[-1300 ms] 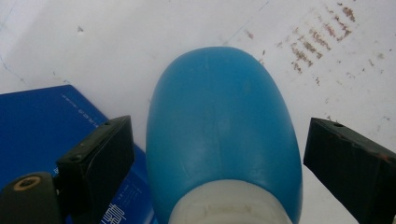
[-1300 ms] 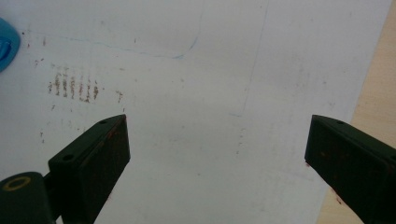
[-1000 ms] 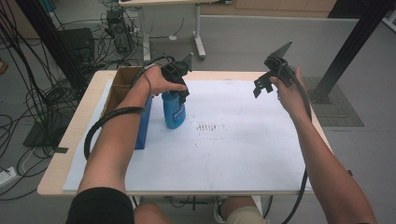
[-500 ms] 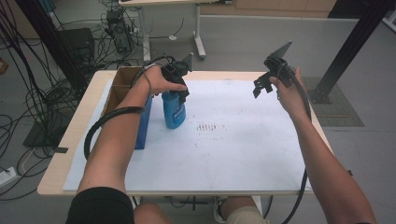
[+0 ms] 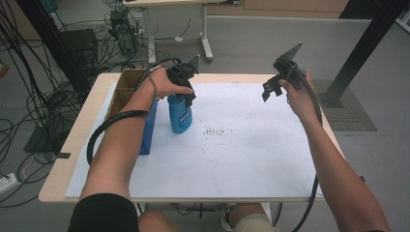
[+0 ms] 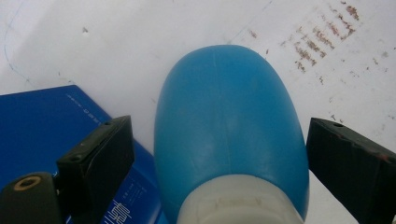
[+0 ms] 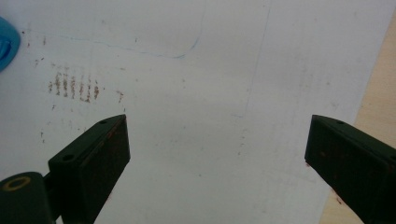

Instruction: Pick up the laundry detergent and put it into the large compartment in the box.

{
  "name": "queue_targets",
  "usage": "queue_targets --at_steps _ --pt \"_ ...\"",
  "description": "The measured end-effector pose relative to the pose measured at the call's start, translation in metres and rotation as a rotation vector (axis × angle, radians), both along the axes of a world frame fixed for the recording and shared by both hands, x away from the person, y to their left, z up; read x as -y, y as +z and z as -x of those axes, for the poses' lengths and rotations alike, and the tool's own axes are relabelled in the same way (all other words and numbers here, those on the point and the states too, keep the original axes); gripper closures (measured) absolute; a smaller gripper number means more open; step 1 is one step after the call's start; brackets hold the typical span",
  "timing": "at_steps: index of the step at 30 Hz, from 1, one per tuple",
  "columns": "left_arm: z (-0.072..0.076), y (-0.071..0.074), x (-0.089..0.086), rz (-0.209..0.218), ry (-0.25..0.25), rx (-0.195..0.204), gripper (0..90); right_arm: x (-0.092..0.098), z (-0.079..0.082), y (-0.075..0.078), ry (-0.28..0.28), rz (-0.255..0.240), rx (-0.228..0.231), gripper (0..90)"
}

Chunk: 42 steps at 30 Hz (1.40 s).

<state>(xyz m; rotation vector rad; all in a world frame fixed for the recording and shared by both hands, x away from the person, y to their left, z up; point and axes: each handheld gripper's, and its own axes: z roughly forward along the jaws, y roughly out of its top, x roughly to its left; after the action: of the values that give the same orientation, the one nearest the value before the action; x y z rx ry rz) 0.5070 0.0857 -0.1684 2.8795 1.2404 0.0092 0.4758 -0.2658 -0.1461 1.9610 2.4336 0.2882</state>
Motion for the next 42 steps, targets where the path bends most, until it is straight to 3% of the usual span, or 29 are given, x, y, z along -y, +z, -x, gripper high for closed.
queue_targets --at_steps 27,42 --pt "0.0039 -0.0024 0.0025 -0.019 -0.008 0.023 16.6 0.0015 0.0003 -0.0016 -0.006 0.001 0.001 6.6" --pt "0.0033 -0.0033 0.0022 -0.005 -0.027 0.012 33.2 0.002 0.0001 -0.0025 -0.005 0.003 0.003 6.6"
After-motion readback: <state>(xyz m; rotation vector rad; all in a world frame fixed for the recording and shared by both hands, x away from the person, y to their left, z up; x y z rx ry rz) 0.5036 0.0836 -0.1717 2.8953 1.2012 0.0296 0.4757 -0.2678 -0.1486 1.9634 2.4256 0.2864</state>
